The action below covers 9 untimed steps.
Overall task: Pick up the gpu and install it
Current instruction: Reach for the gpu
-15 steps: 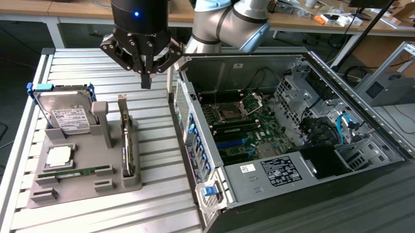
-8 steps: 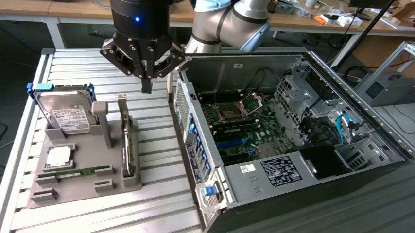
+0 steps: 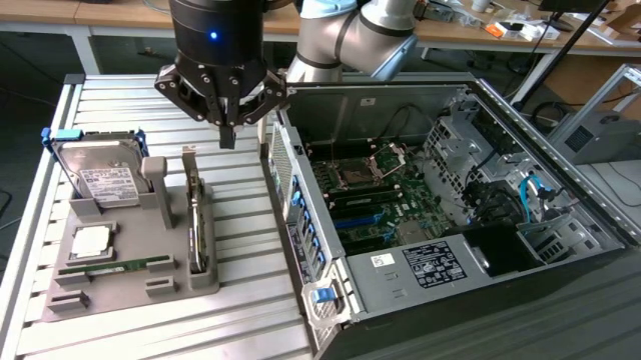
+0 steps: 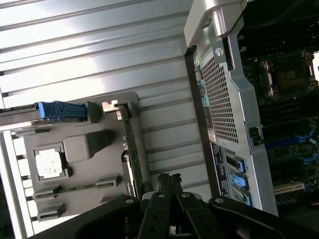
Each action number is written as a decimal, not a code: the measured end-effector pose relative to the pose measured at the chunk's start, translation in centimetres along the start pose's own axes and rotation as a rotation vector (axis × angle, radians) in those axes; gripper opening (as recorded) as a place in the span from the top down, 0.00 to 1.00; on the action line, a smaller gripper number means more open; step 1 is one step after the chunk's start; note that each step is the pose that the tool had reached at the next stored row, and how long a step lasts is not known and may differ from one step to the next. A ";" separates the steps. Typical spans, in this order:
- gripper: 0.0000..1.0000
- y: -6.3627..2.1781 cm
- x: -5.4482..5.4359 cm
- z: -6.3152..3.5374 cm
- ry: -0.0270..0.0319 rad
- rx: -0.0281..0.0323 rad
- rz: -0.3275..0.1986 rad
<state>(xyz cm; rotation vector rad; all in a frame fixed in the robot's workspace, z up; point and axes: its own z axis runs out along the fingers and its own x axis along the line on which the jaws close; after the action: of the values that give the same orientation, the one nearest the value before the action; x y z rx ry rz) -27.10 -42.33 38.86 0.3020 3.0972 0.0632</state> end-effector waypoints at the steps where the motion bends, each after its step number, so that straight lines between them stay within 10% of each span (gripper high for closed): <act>1: 0.89 -0.01 0.0 0.00 0.0007 -0.0001 -0.014; 9: 0.89 -1.11 -0.1 0.03 0.0028 -0.0012 -0.062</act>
<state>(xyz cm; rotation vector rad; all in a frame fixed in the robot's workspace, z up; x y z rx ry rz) -27.23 -43.43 38.79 0.2054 3.1066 0.0641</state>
